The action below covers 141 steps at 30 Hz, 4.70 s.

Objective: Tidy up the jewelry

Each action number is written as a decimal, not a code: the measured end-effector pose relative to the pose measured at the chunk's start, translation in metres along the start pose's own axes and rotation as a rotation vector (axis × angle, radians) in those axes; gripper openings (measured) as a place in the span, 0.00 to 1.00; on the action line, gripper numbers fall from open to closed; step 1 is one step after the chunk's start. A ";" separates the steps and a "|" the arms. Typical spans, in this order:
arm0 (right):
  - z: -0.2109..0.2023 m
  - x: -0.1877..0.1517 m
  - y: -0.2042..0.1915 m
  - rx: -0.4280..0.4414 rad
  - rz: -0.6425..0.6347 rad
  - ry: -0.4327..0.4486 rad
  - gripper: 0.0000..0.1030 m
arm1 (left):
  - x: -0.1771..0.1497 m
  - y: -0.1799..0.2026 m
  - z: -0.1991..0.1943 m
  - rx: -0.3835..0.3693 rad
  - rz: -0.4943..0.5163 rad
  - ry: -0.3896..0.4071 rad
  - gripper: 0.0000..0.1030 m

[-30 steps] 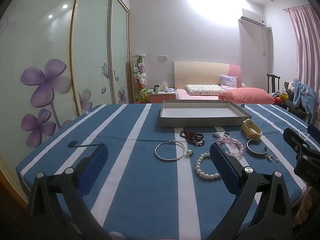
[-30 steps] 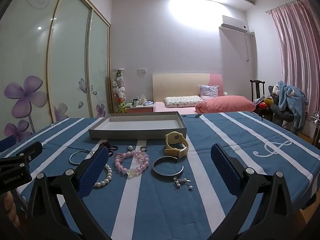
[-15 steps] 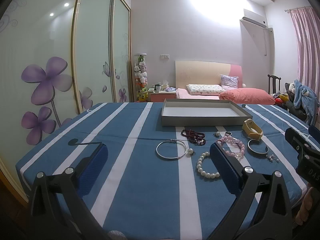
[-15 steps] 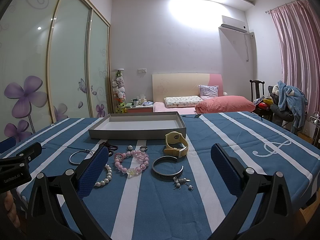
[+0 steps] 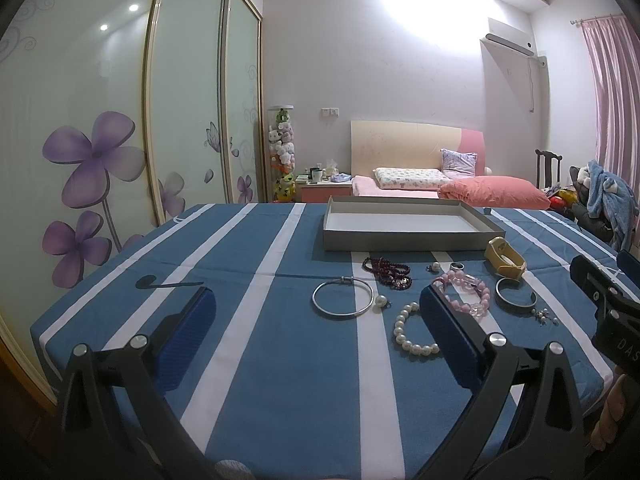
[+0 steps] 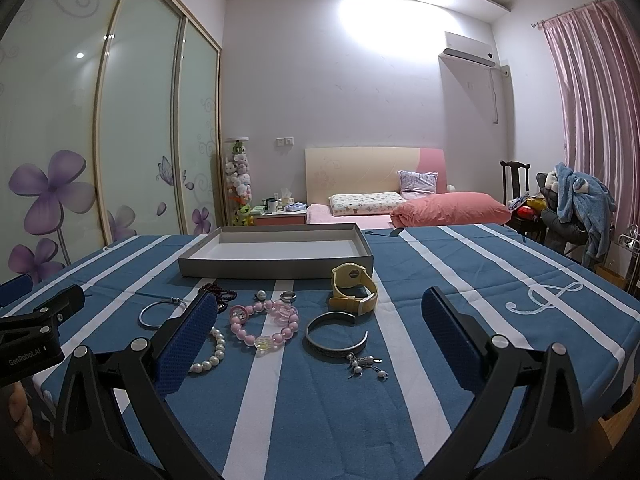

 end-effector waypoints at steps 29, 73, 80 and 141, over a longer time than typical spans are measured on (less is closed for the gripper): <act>-0.001 0.002 0.000 0.000 -0.001 0.001 0.98 | -0.011 0.007 0.002 -0.004 0.003 -0.004 0.96; 0.025 -0.019 0.028 -0.033 0.057 -0.092 0.98 | -0.030 0.055 0.069 -0.140 0.063 -0.290 0.96; 0.033 -0.025 0.034 -0.042 0.074 -0.132 0.98 | -0.035 0.071 0.097 -0.163 0.078 -0.385 0.73; 0.072 -0.023 0.041 0.023 0.072 -0.396 0.12 | -0.027 -0.016 0.082 -0.074 -0.006 -0.317 0.10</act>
Point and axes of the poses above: each gripper's, at about its wrist camera, not at the fingertips, and z roughly the way its jaws point, y to its right, x to its top, the point moved 6 cm from there along z, roughly the way its jaws point
